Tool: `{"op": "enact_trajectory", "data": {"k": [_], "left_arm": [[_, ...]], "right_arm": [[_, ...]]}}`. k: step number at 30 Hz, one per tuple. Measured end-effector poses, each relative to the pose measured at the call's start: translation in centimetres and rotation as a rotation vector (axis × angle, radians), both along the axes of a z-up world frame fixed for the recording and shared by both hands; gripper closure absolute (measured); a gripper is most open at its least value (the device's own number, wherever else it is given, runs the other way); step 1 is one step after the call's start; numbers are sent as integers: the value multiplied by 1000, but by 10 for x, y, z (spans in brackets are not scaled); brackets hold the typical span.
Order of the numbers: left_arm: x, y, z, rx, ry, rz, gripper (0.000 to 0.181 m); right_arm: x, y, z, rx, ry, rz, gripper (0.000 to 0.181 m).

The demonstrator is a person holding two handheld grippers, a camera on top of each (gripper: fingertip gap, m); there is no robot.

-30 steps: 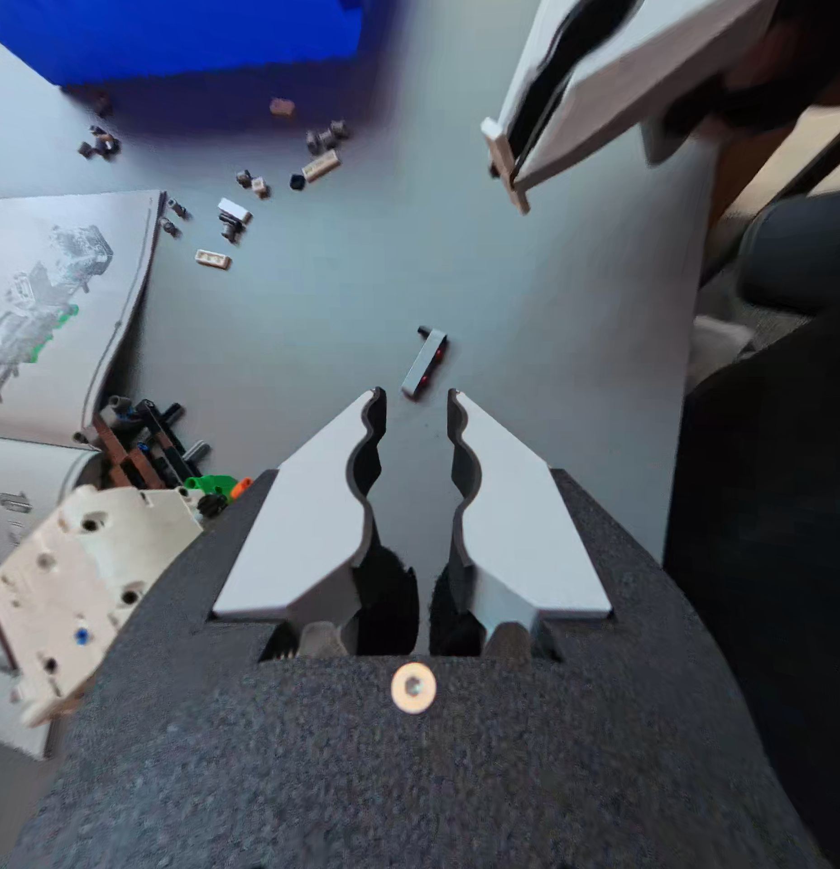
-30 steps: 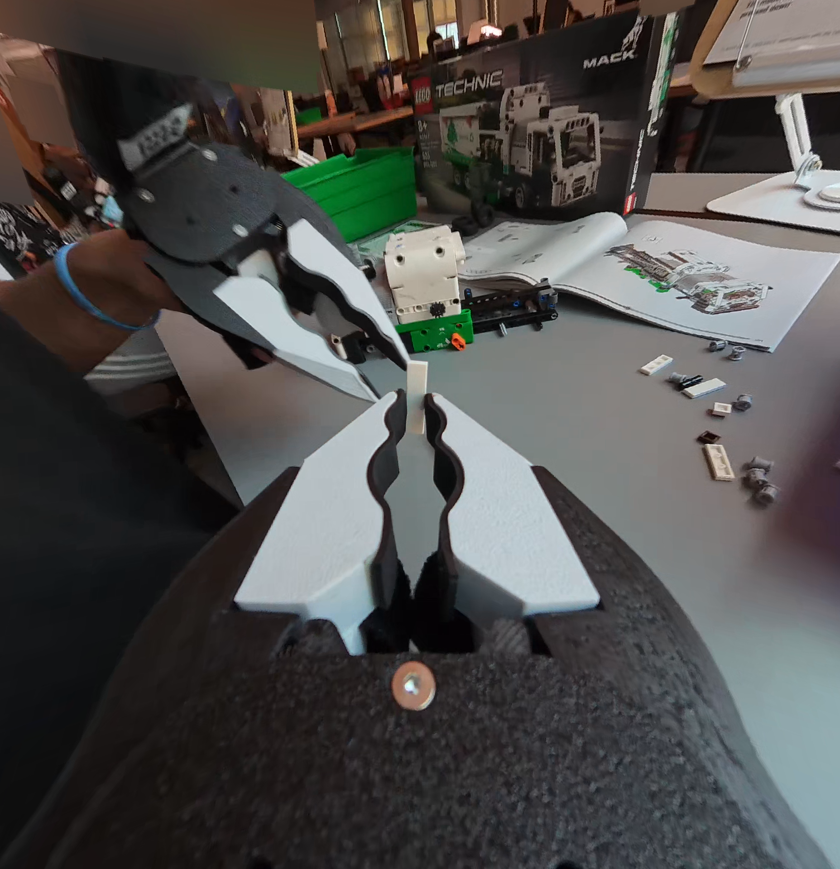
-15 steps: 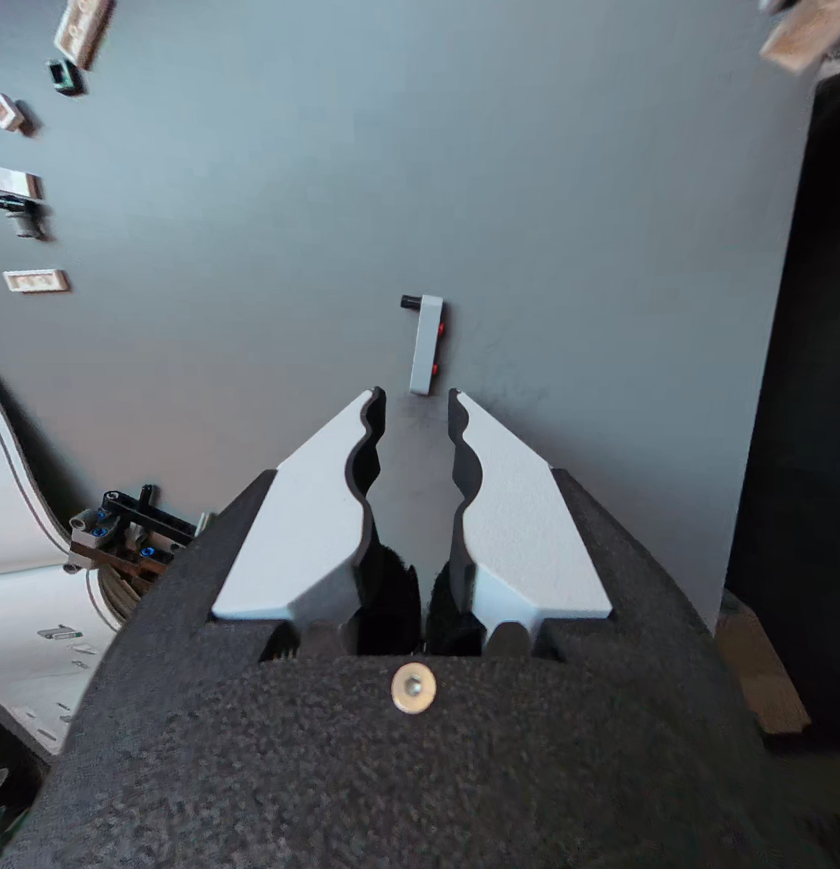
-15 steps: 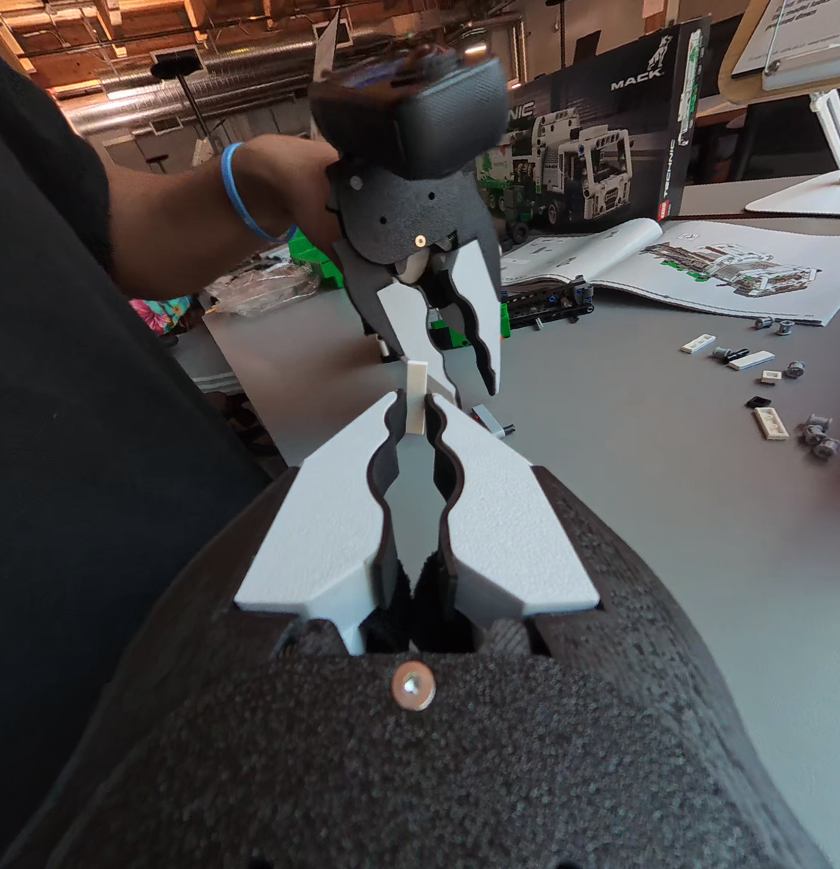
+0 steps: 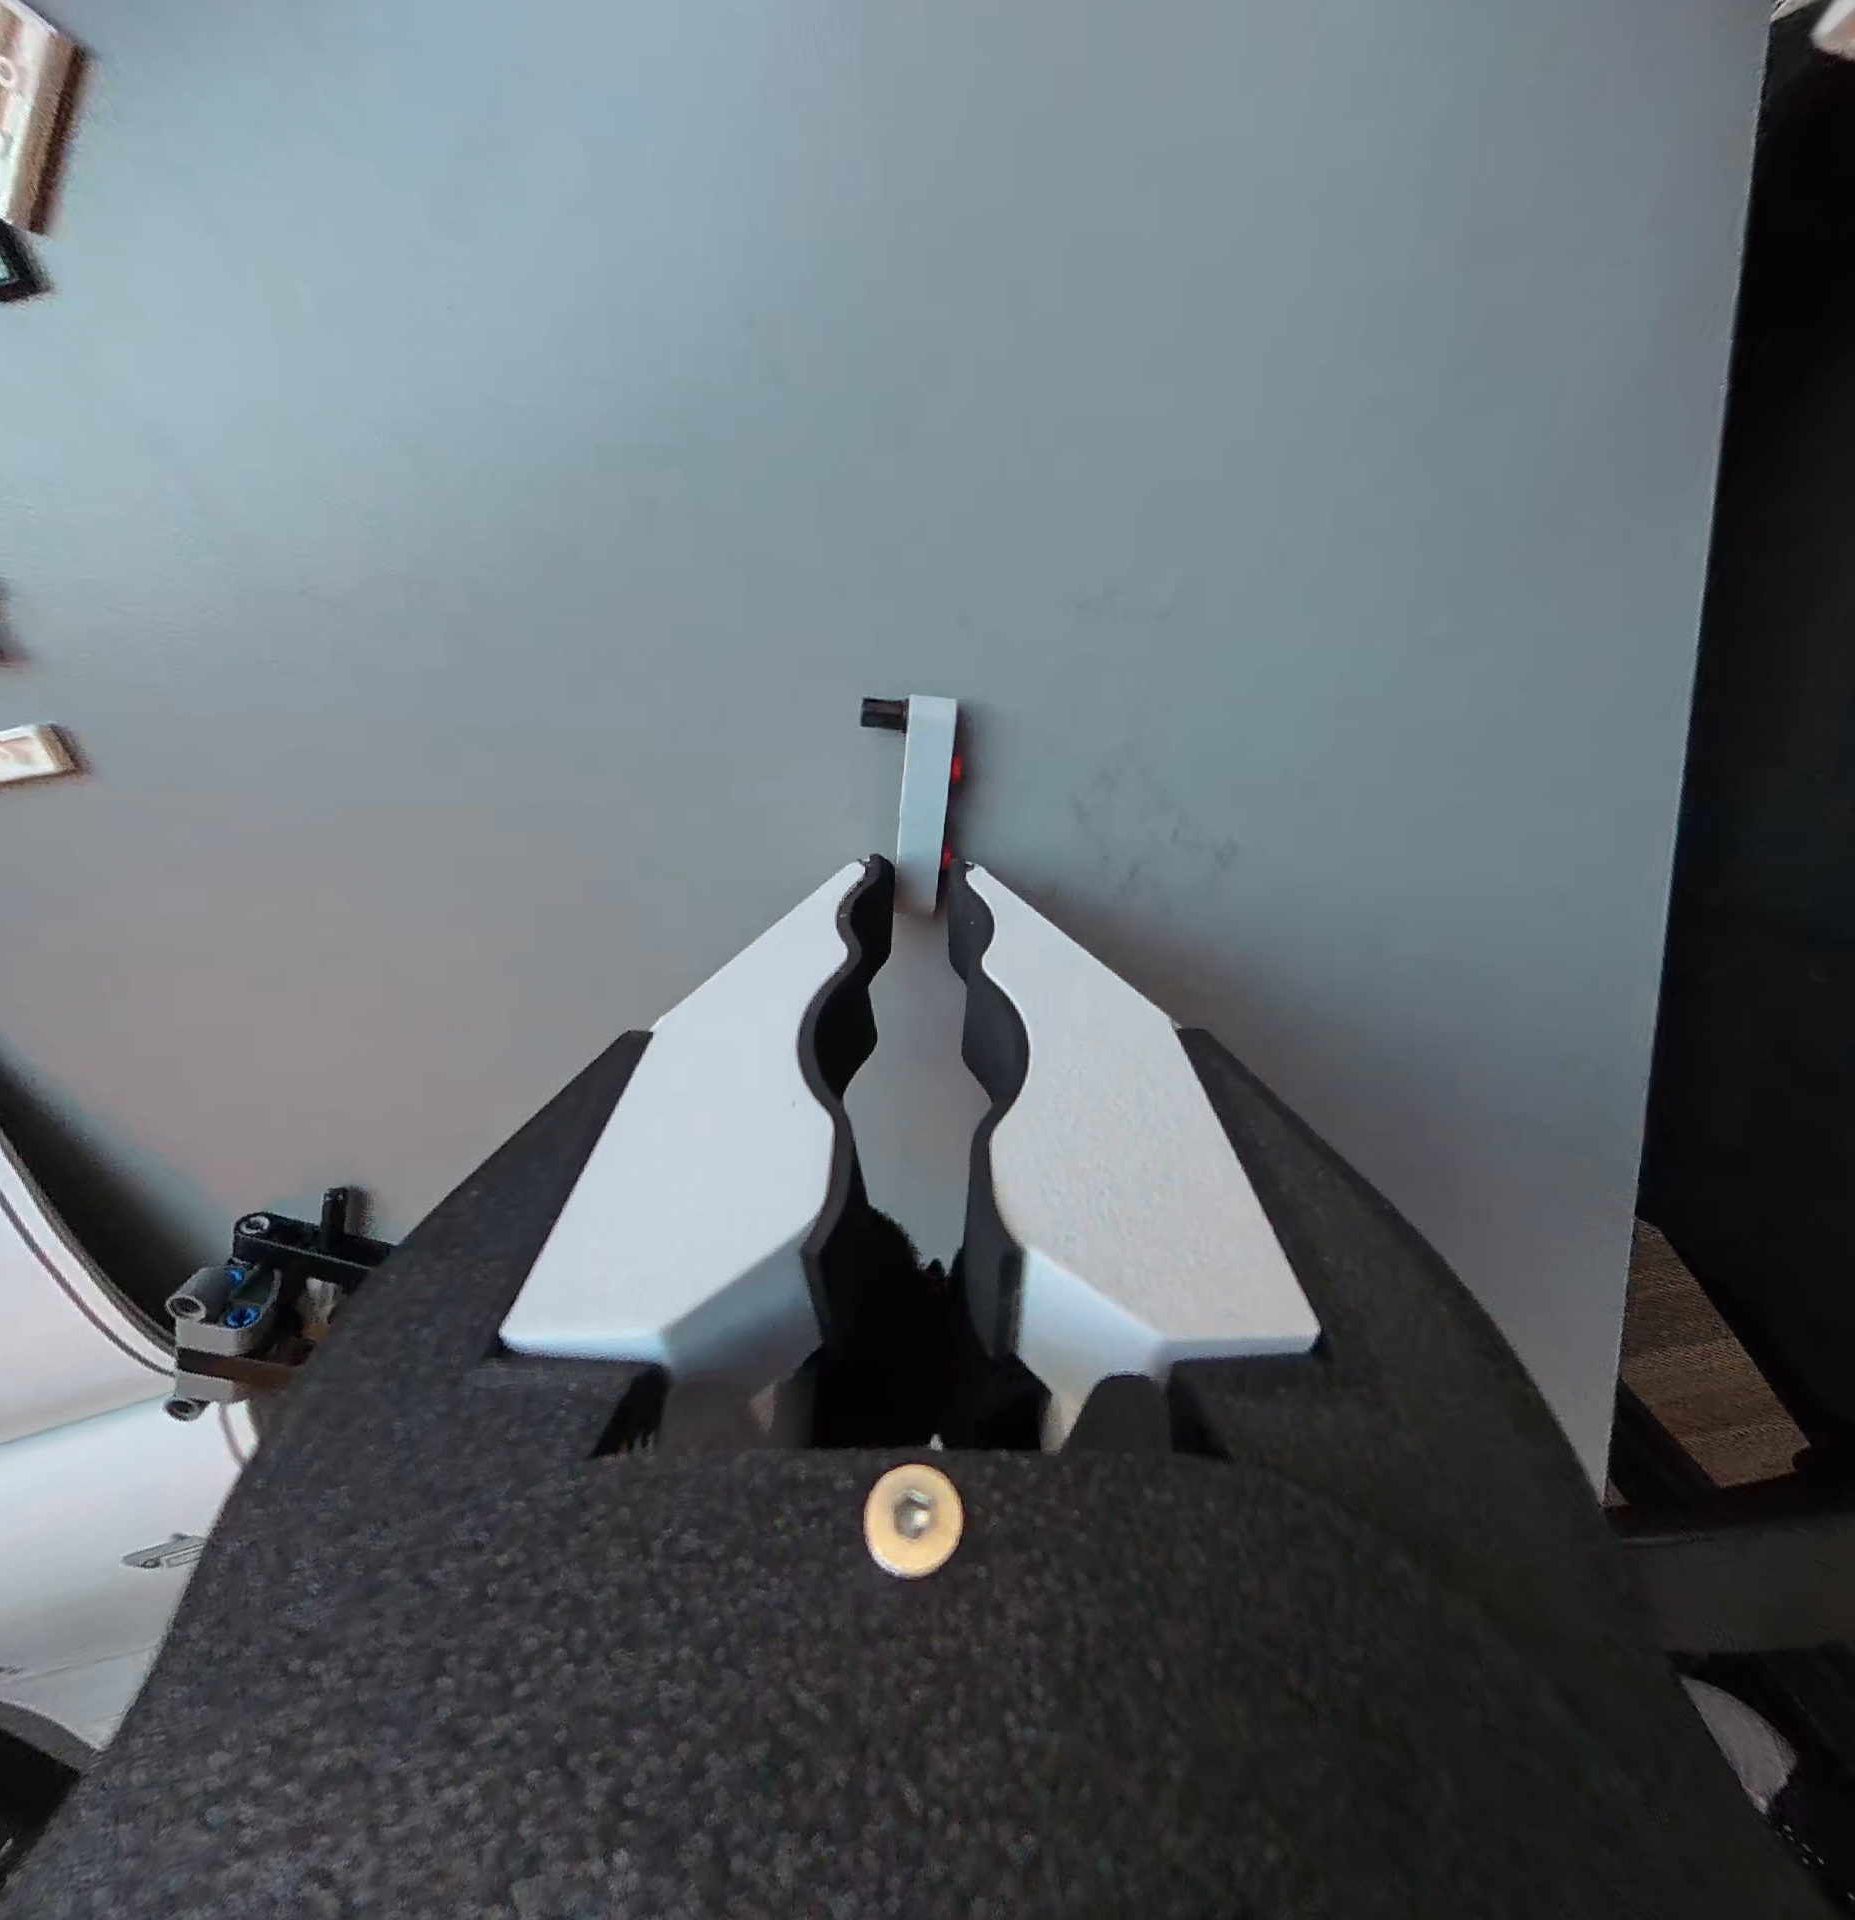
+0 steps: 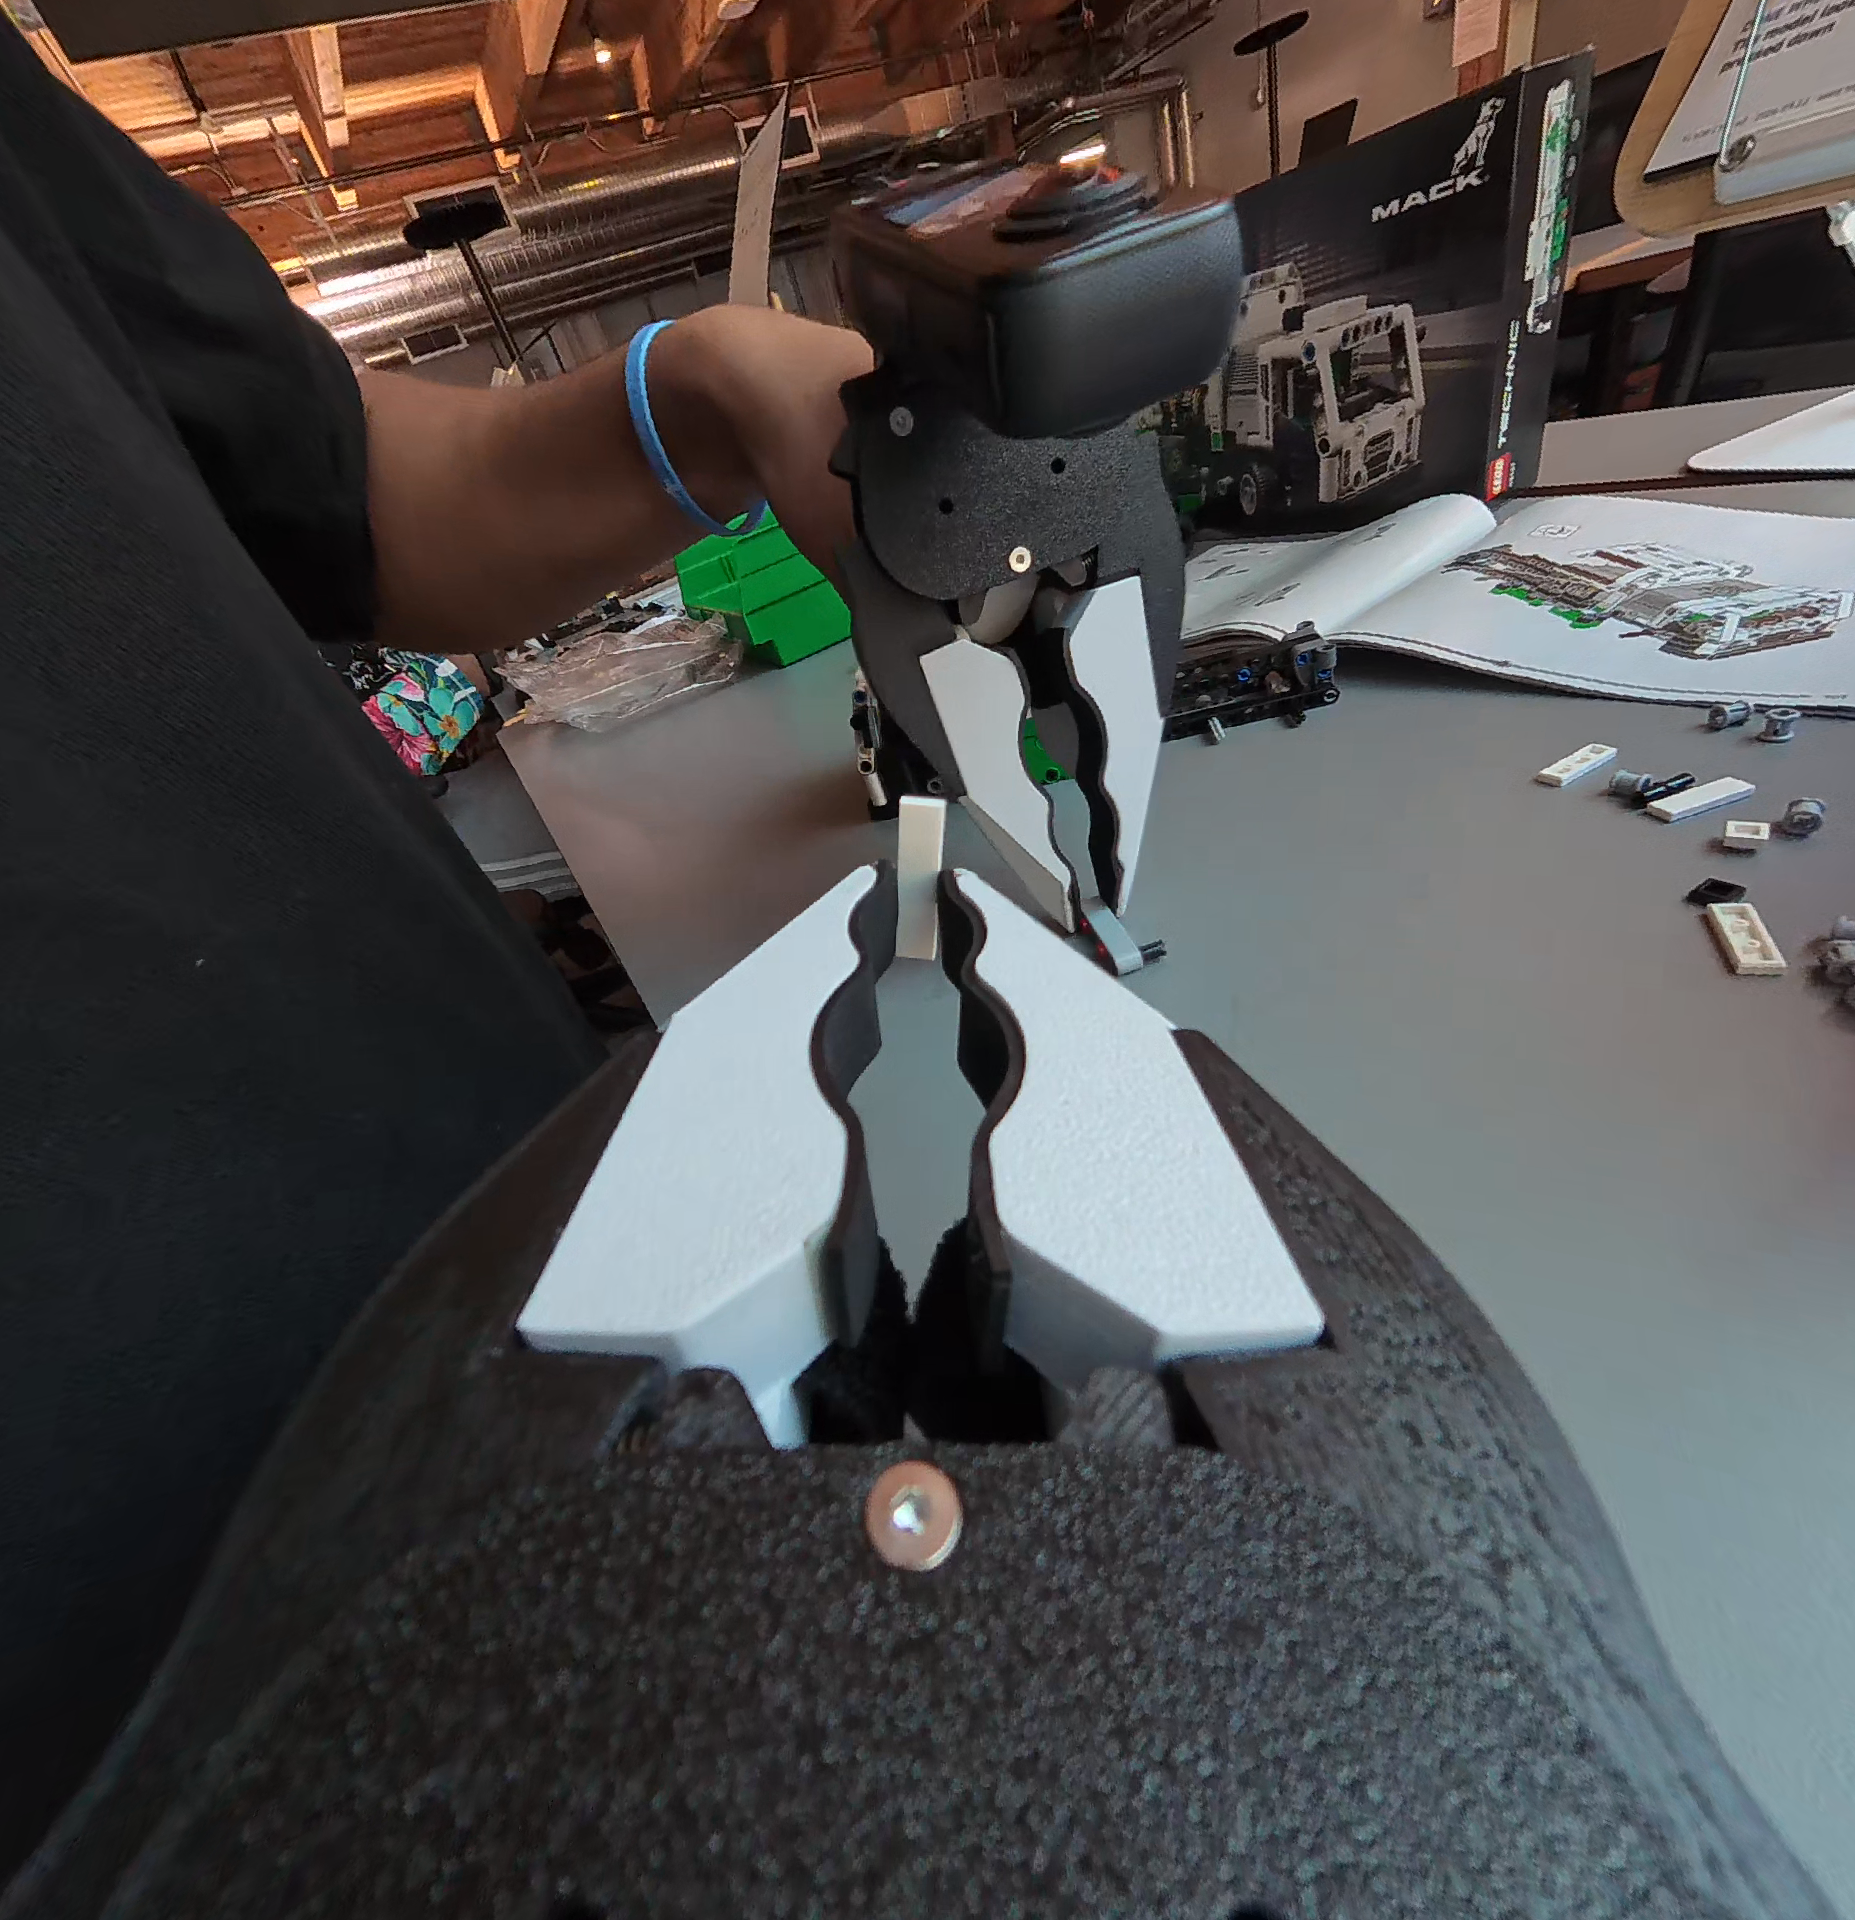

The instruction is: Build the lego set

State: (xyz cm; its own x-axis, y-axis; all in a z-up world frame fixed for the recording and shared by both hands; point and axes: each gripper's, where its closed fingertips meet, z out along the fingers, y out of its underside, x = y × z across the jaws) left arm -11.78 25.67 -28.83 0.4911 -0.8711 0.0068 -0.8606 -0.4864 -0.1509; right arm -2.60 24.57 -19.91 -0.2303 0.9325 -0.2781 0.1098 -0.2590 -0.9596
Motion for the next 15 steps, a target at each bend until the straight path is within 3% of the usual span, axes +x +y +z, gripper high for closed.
{"op": "enact_trajectory", "data": {"k": [8,15], "left_arm": [[-6,-5,0,18,11,4,165],[-3,-1,0,33,-15,-39,174]], "right_arm": [[-1,-1,-1,-3,-8,4,174],[-1,-1,-1,-5,-10,6,174]]}}
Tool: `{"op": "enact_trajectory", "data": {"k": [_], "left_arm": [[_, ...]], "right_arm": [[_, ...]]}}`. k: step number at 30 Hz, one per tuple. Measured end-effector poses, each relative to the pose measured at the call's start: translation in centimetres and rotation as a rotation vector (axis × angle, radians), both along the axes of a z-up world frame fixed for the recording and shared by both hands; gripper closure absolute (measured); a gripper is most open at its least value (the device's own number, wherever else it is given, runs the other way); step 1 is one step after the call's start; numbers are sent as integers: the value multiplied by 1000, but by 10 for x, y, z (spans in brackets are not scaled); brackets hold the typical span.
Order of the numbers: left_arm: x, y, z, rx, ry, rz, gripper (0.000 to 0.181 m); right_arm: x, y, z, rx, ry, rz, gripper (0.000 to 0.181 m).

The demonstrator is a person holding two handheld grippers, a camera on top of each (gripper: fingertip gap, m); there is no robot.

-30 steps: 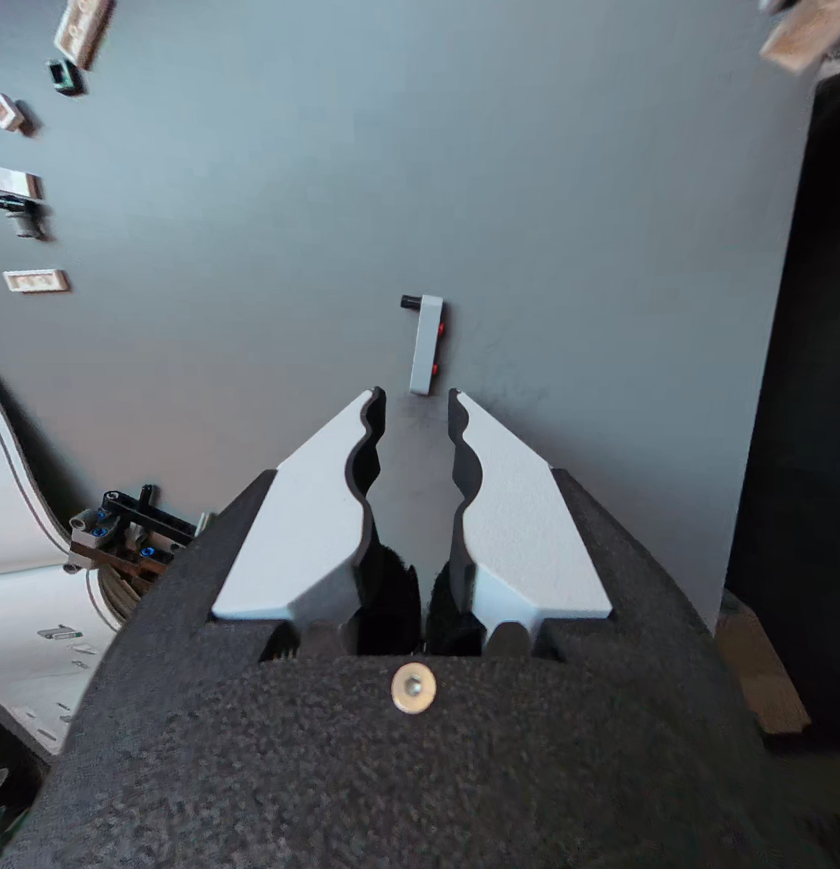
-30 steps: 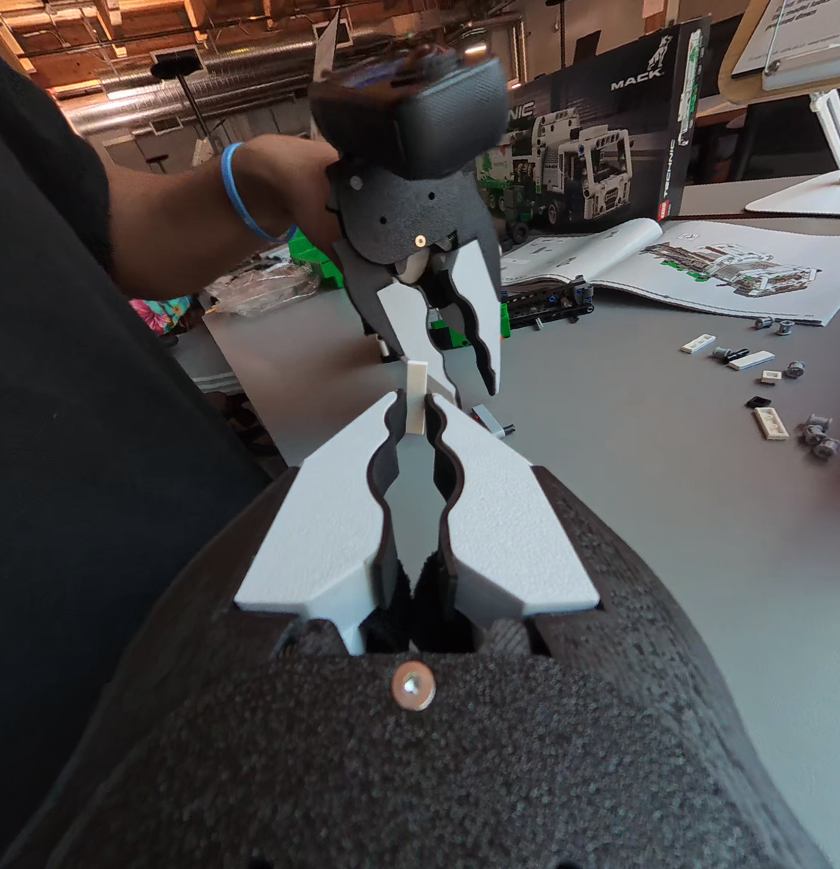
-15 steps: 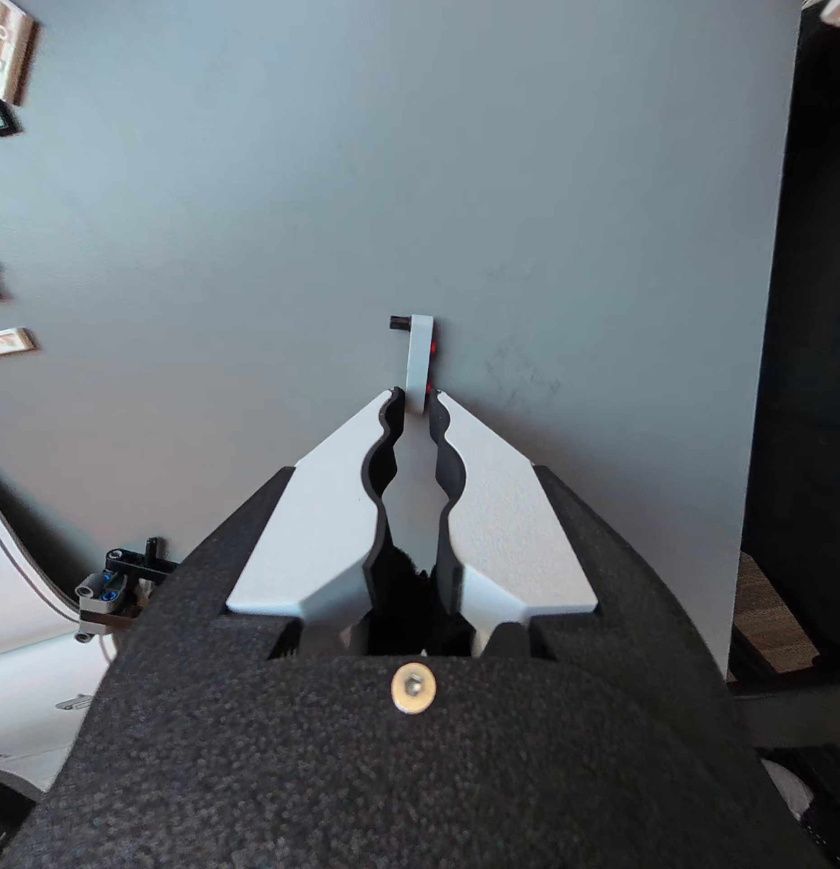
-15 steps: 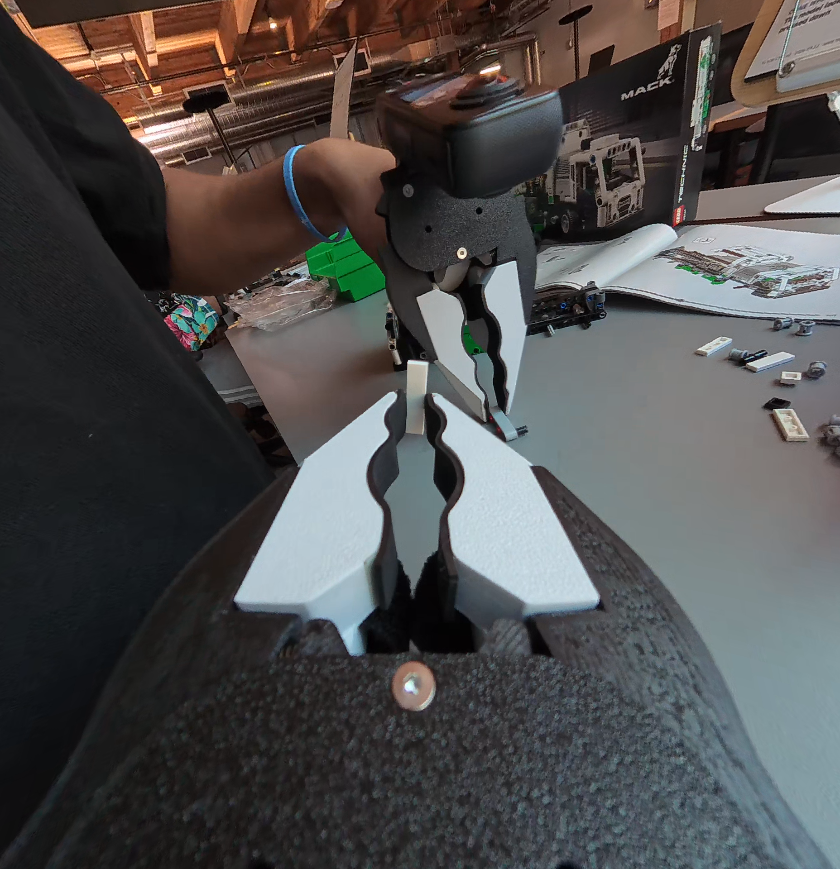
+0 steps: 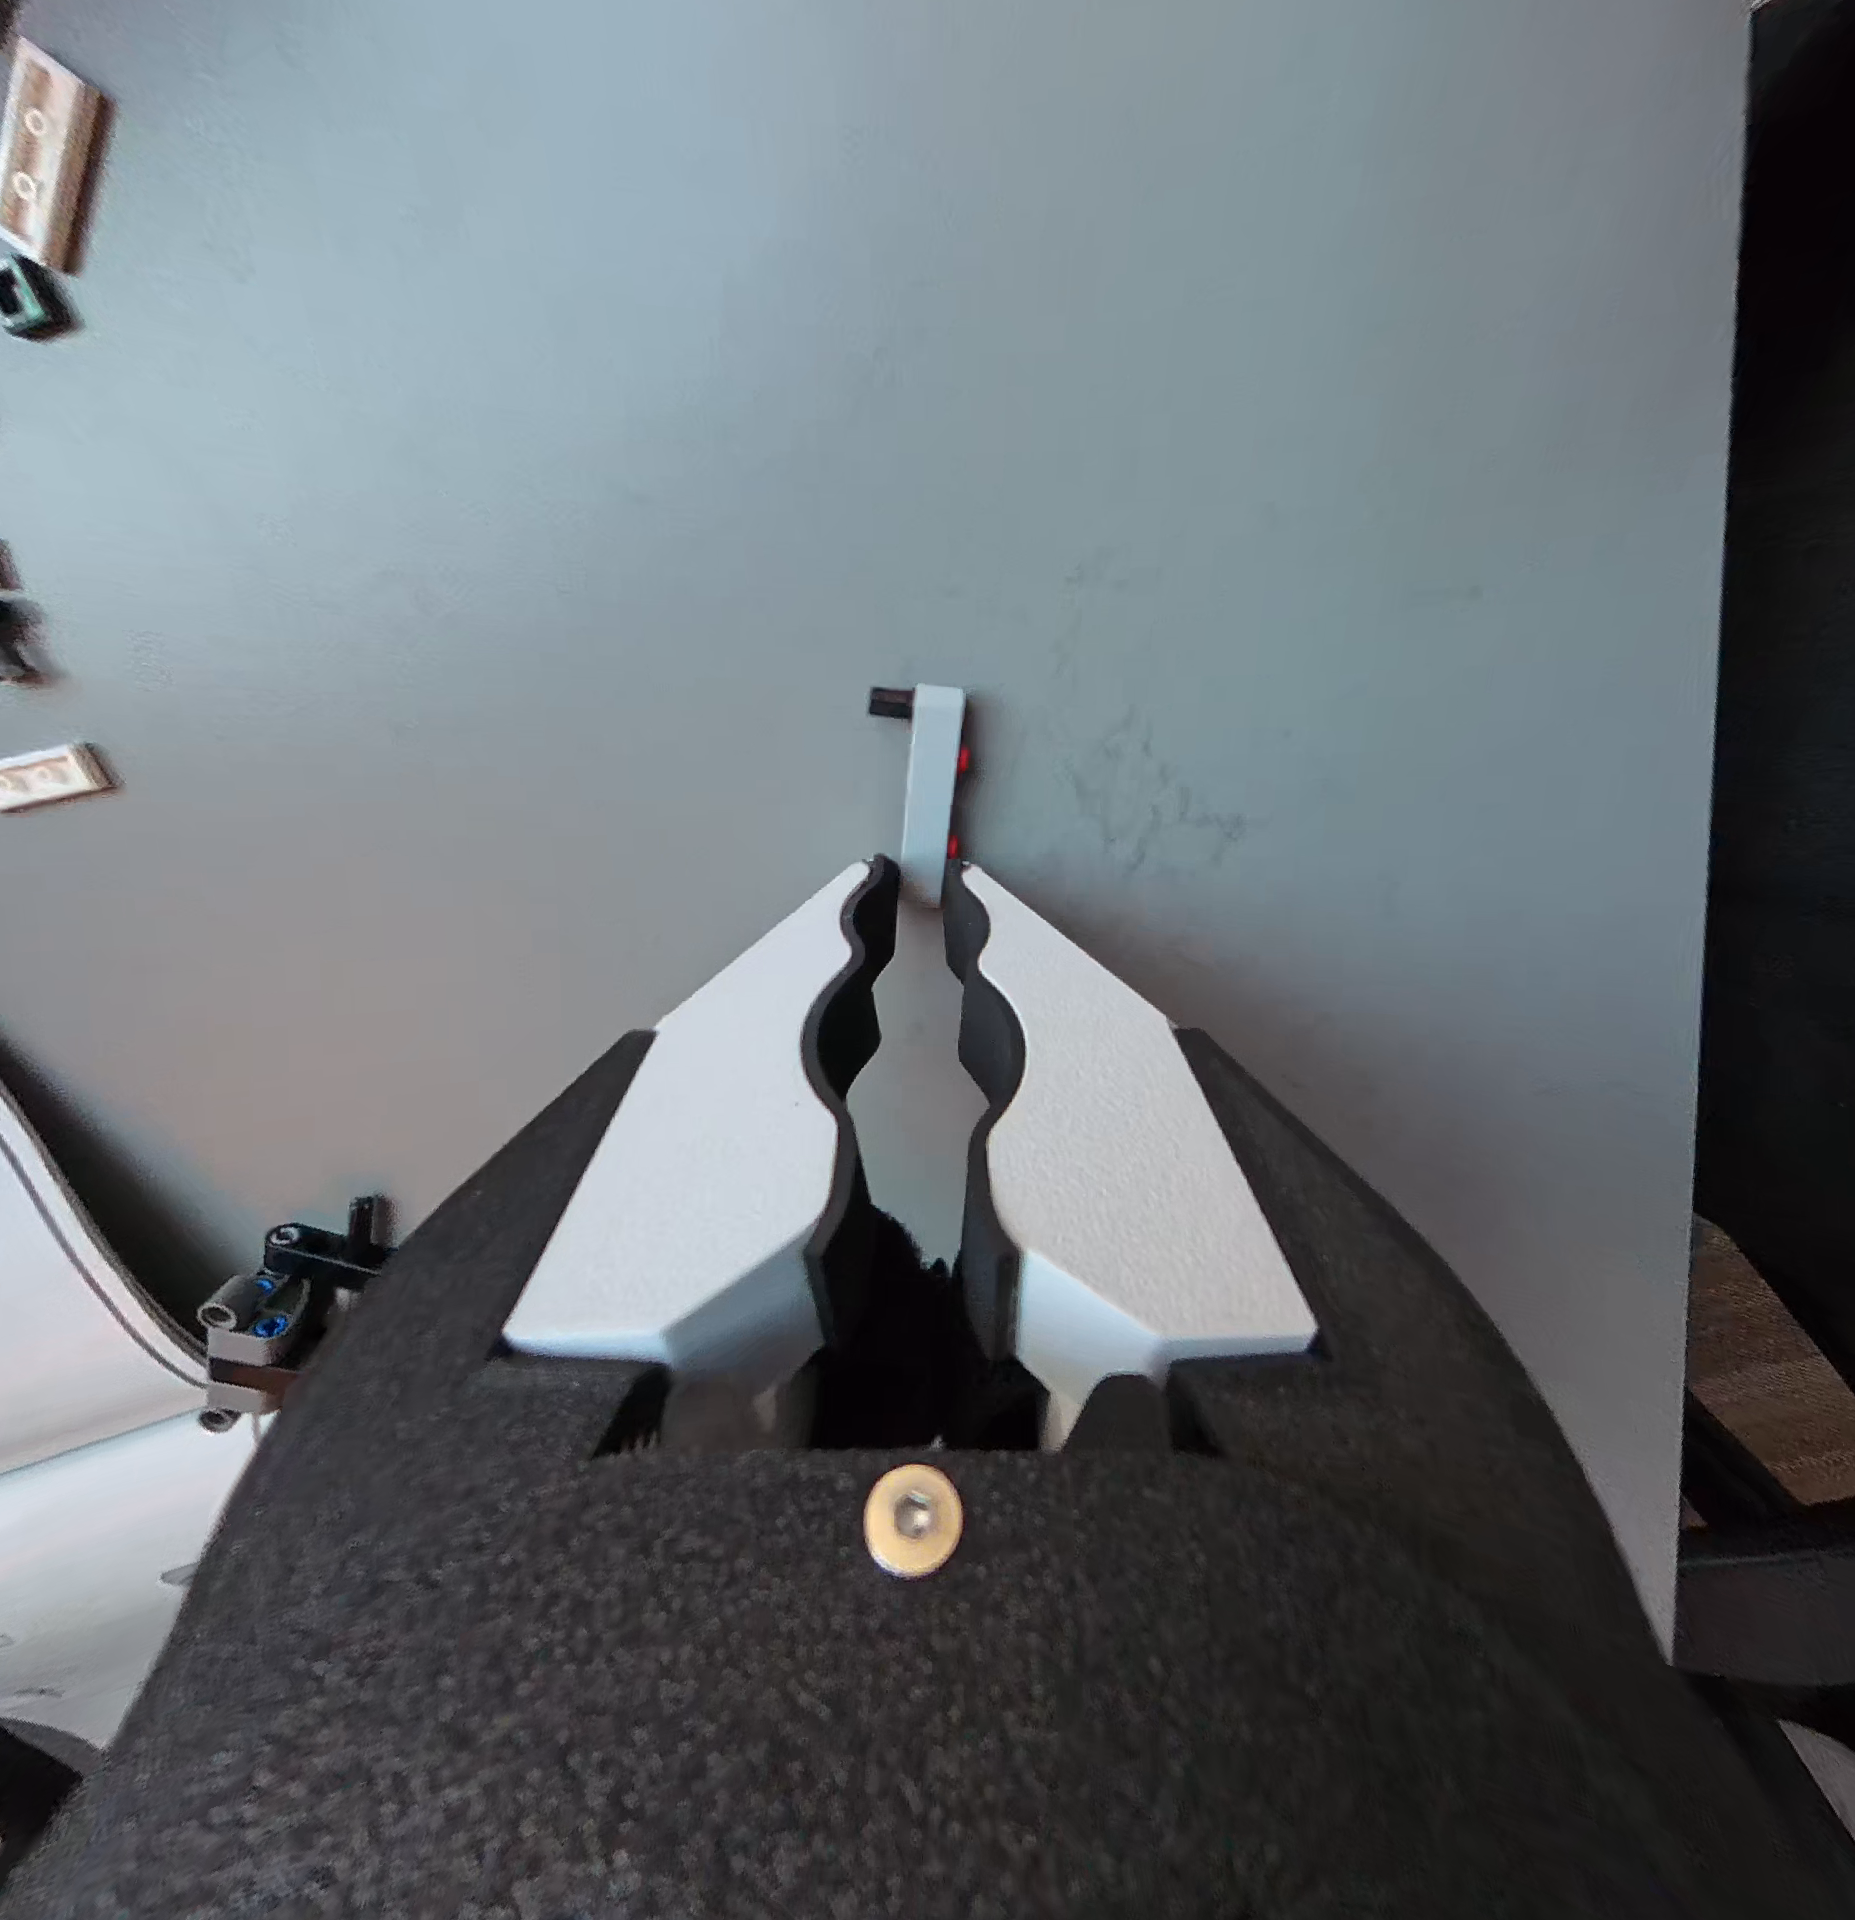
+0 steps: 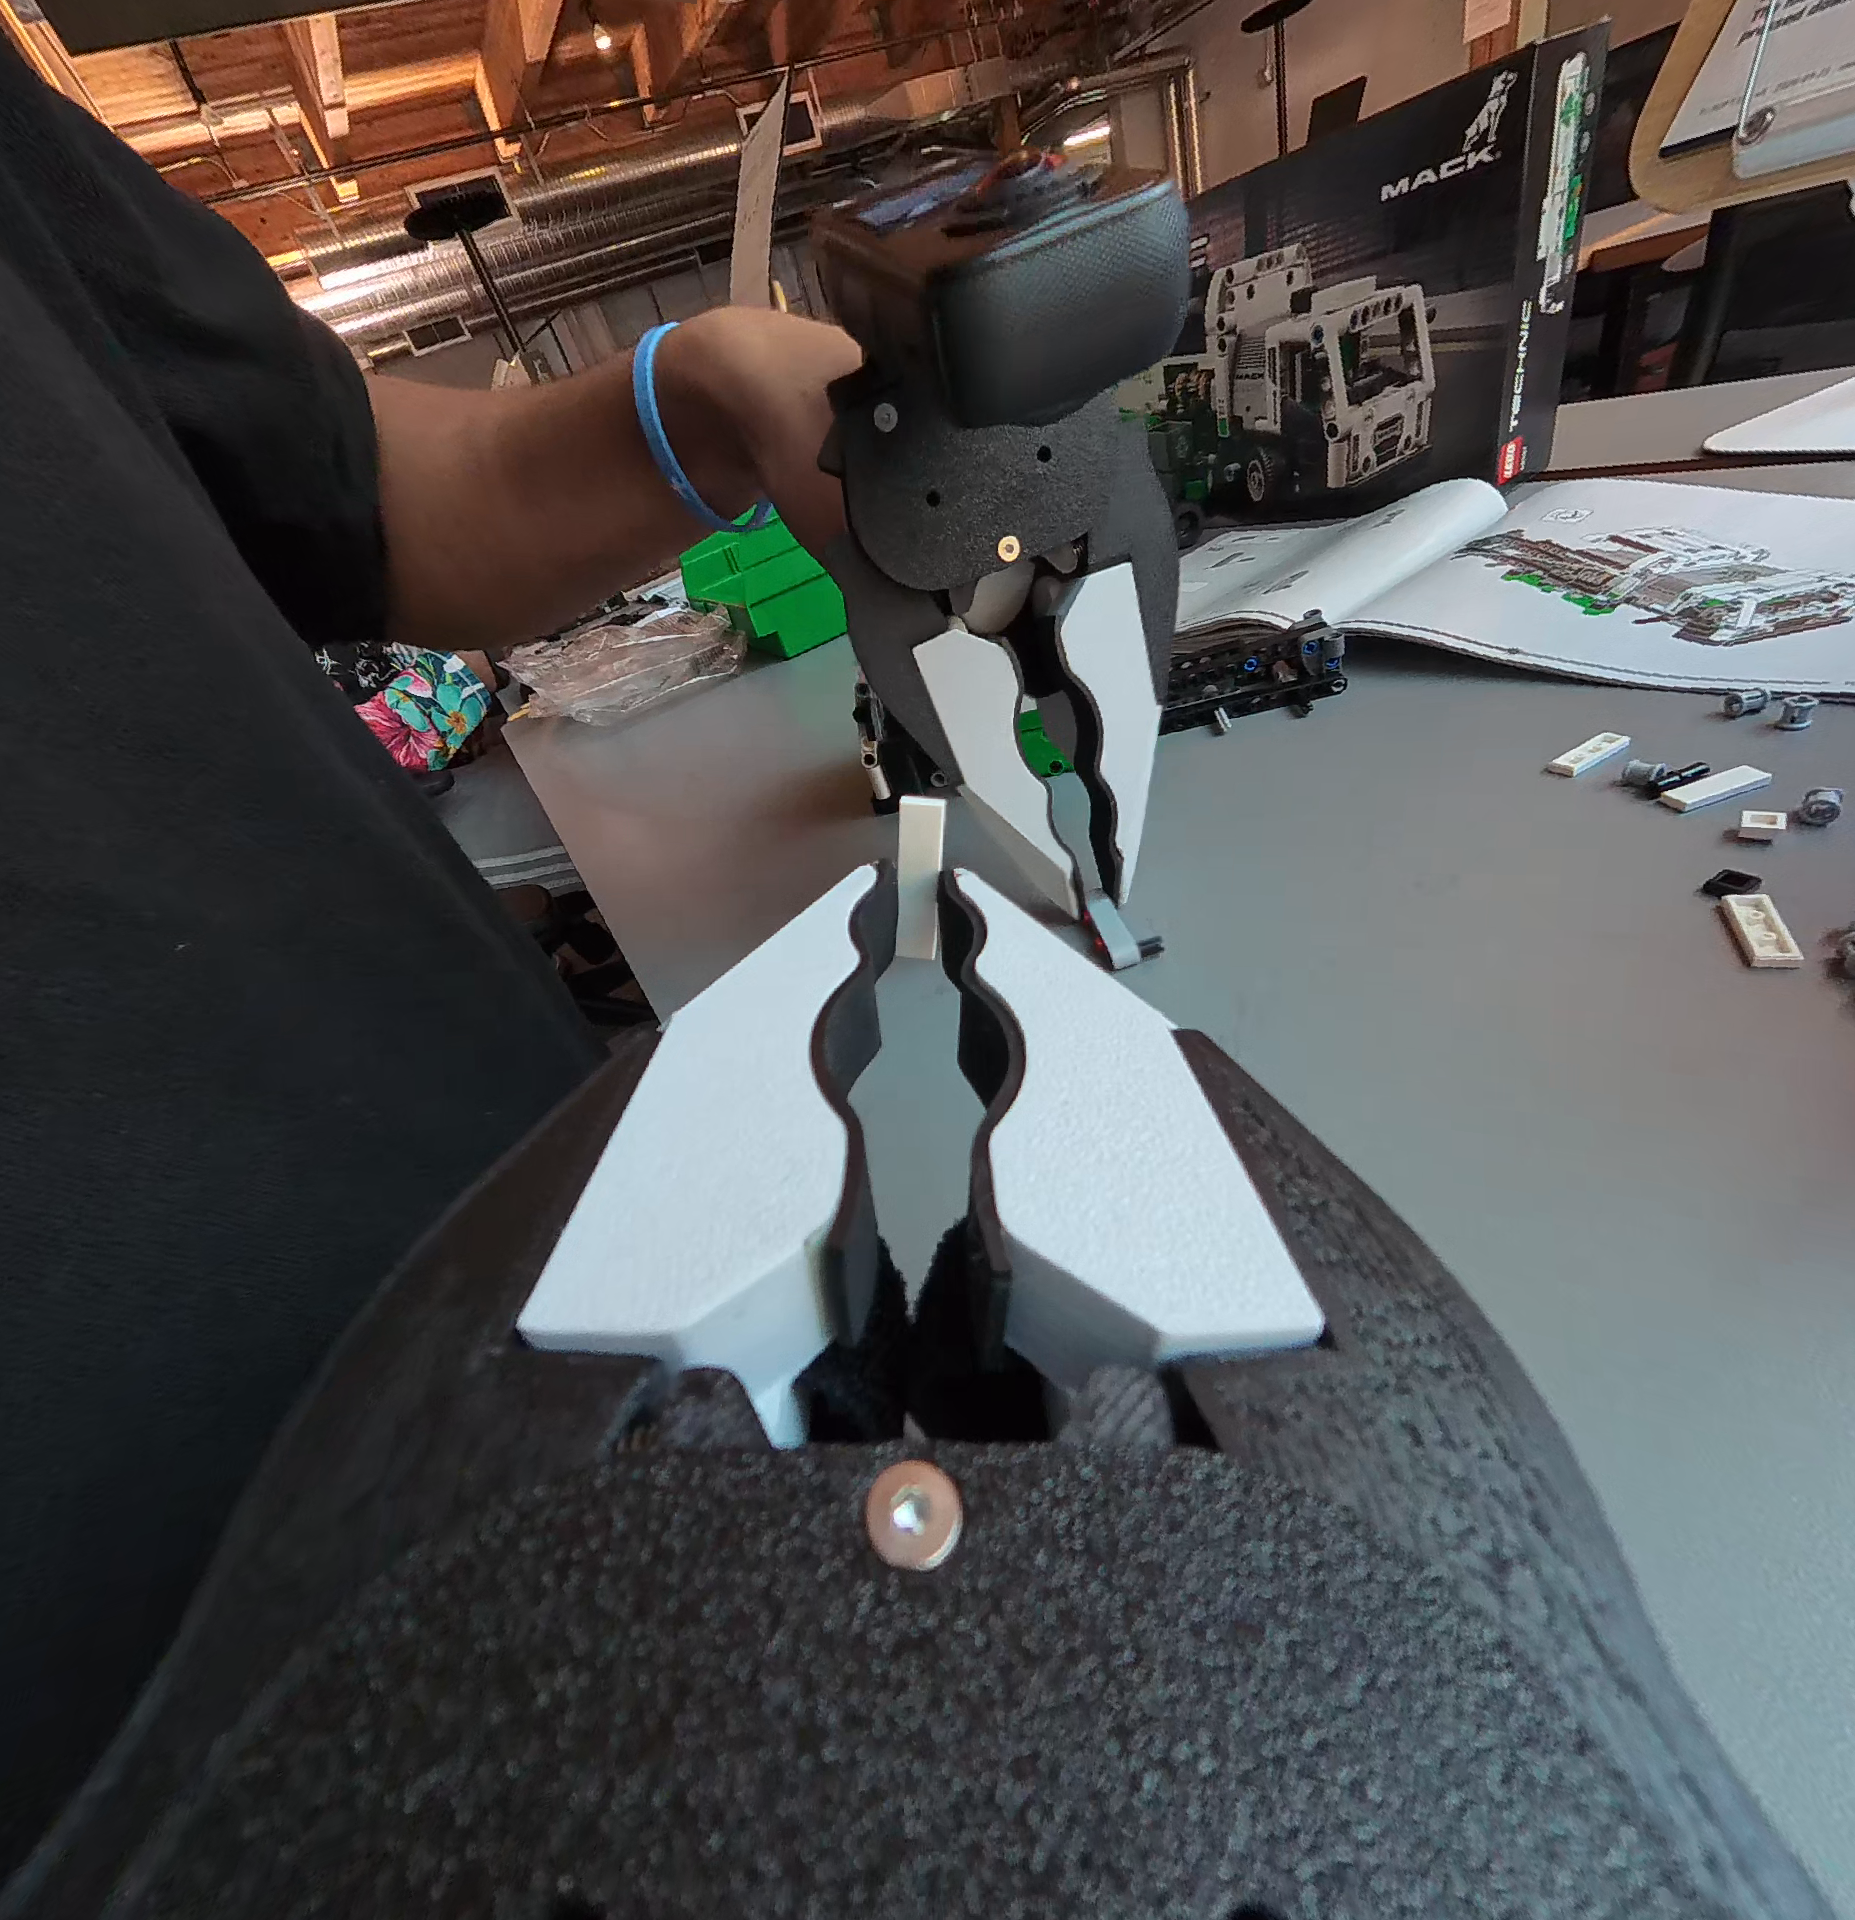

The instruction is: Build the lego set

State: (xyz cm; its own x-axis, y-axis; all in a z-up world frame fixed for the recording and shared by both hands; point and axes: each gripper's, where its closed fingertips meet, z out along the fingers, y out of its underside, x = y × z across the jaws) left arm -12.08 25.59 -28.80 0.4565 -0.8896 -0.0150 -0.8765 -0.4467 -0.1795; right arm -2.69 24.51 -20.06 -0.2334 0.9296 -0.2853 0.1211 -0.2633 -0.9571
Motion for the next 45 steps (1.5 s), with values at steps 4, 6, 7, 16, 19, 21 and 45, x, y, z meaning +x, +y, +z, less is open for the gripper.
{"op": "enact_trajectory", "data": {"k": [4,6,7,16,19,21,45], "left_arm": [[1,1,0,-11,4,16,174],[3,6,3,39,-2,96,175],[9,7,9,63,-62,168,175],[-5,-3,116,535,-968,780,175],[-18,-17,124,702,-1018,866,175],[-17,-23,129,768,-1023,865,175],[-82,-60,122,867,-1016,1073,175]], "right_arm": [[0,0,0,-1,2,1,174],[1,1,1,-1,8,0,174],[1,1,2,4,10,-3,174],[-47,3,15,54,-41,-72,174],[-82,4,41,-15,1,-102,175],[-106,5,59,-96,28,-128,175],[-185,-48,54,-150,-48,-191,174]]}}
